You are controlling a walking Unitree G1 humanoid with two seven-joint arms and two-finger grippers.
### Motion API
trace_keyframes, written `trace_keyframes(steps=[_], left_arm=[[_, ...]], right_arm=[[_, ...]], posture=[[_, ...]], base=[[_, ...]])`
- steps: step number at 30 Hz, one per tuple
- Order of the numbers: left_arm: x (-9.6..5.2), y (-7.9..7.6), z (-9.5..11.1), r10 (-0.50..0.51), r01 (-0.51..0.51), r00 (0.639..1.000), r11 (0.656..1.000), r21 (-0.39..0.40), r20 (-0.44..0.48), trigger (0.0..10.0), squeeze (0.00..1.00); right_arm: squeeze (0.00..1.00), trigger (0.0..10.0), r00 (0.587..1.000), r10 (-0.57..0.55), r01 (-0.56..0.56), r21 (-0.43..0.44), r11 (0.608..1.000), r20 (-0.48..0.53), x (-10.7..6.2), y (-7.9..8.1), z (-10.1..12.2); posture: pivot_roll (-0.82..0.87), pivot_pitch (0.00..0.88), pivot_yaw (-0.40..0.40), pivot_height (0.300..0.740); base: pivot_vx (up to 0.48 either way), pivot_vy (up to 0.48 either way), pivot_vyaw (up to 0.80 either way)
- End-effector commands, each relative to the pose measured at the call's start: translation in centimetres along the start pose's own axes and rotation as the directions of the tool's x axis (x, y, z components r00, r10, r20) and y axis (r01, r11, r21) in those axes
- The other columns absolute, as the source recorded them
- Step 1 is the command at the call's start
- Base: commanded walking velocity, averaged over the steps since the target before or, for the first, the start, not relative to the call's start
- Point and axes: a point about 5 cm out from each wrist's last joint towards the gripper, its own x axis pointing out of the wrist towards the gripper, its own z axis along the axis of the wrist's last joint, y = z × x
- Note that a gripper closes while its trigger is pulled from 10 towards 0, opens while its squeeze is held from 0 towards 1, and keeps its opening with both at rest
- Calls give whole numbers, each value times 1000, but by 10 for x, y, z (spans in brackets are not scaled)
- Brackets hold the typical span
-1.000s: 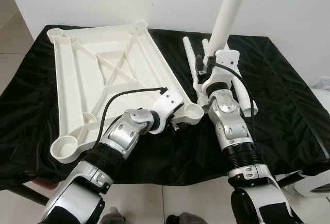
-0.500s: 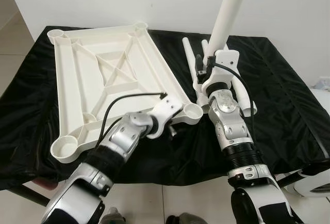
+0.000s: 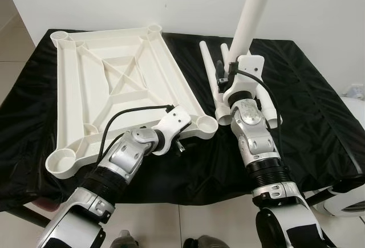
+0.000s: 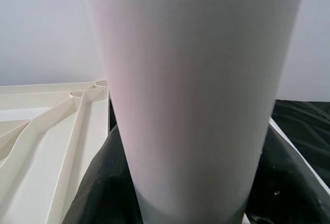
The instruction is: Building children table
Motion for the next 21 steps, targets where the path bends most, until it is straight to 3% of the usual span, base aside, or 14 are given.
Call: trace_keyframes(steps=[1,5,6,7,9,10,17,18,19,20,21], left_arm=[[-3,5,-8,62,-63,998,998,-28,-26,0,0],[-3,5,-3,64,-64,998,998,-28,-3,39,0],[-3,4,-3,61,-61,998,998,-35,-1,10000,0],[-3,4,-1,60,-60,998,998,-27,6,7922,0],[-3,4,0,60,-60,998,998,-21,10,7922,0],[-2,5,1,60,-59,998,998,-25,19,0,0],[-2,6,3,71,-71,997,997,-14,25,0,0],[-2,7,4,75,-74,997,997,-2,21,8824,0],[-3,9,5,81,-81,996,997,1,24,10000,0],[-3,9,5,81,-81,996,997,1,24,10000,0],[-3,10,6,85,-85,996,996,1,30,8000,0]], right_arm=[[0,10000,1000,22,-22,0,1000,5,0,3,1],[0,10000,998,62,-62,2,998,4,-2,7,0],[0,10000,997,73,-73,3,997,2,-2,8,-1],[0,10000,996,95,-95,-2,996,-3,-4,10,-2],[0,10000,994,110,-110,-4,994,-7,-5,12,-3],[0,10000,991,132,-132,-2,991,-17,-7,14,-6],[0,10000,982,185,-185,3,983,-38,-13,18,-10],[0,10000,980,196,-196,5,981,-37,-13,17,-10],[0,10000,978,206,-206,14,979,-38,-14,17,-10],[0,10000,978,206,-206,14,979,-38,-14,17,-10],[0,10000,976,214,-213,23,977,-40,-15,16,-10]], posture=[[31,0,-68,740],[31,0,-71,740],[31,0,-71,740],[30,0,-71,740],[30,0,-71,740],[31,0,-72,740],[33,0,-71,740],[36,0,-70,740],[37,0,-70,740],[37,0,-70,740],[41,0,-67,740]], base=[[0,0,0],[0,0,0],[0,0,0],[0,0,0],[0,0,0],[0,0,0],[0,0,0],[0,0,0],[0,0,0],[0,0,0],[0,0,0]])
